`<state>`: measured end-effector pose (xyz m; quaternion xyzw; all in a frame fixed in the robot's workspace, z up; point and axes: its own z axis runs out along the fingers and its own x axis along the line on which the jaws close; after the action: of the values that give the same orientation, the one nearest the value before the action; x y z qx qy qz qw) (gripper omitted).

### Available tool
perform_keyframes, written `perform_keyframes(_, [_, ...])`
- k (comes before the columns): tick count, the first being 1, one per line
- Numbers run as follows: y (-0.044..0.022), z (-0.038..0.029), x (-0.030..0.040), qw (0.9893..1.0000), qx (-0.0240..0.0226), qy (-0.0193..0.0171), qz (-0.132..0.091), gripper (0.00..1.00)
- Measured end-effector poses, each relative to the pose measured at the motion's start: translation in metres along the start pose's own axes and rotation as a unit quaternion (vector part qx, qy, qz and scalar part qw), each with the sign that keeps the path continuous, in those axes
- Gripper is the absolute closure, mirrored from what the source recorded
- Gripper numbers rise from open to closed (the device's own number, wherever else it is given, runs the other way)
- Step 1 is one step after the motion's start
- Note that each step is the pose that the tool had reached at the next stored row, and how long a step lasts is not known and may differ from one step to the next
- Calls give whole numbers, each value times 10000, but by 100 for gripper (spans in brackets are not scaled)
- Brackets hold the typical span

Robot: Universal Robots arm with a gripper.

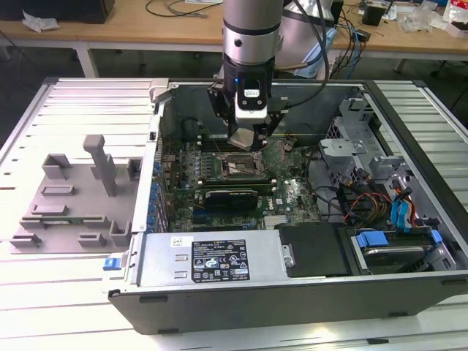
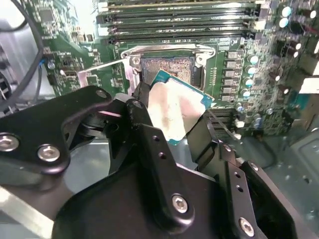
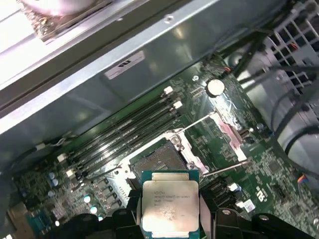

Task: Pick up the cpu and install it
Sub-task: 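Place the cpu into insertion slot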

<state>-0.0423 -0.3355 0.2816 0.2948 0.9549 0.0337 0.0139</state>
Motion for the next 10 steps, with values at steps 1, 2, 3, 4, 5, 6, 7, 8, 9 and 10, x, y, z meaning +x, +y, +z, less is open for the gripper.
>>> perform_keyframes(1, [0, 0, 0, 10000, 1, -6, 90, 45])
perform_keyframes(2, [0, 1, 0, 9997, 1, -17, 240, 45])
perform_keyframes(3, [0, 2, 0, 9995, 2, -23, 318, 45])
perform_keyframes(4, [0, 2, 0, 9991, 3, -30, 419, 45])
perform_keyframes(5, [0, 3, 0, 9984, 4, -41, 562, 45])
perform_keyframes(6, [0, 3, 0, 9975, 5, -51, 710, 45])
perform_keyframes(7, [0, 4, 0, 9967, 5, -58, 805, 45])
perform_keyframes(8, [0, 4, 0, 9958, 6, -67, 917, 45])
perform_keyframes(9, [0, 5, 0, 9938, 7, -81, 1112, 45])
perform_keyframes(10, [0, 6, 0, 9919, 9, -92, 1265, 45])
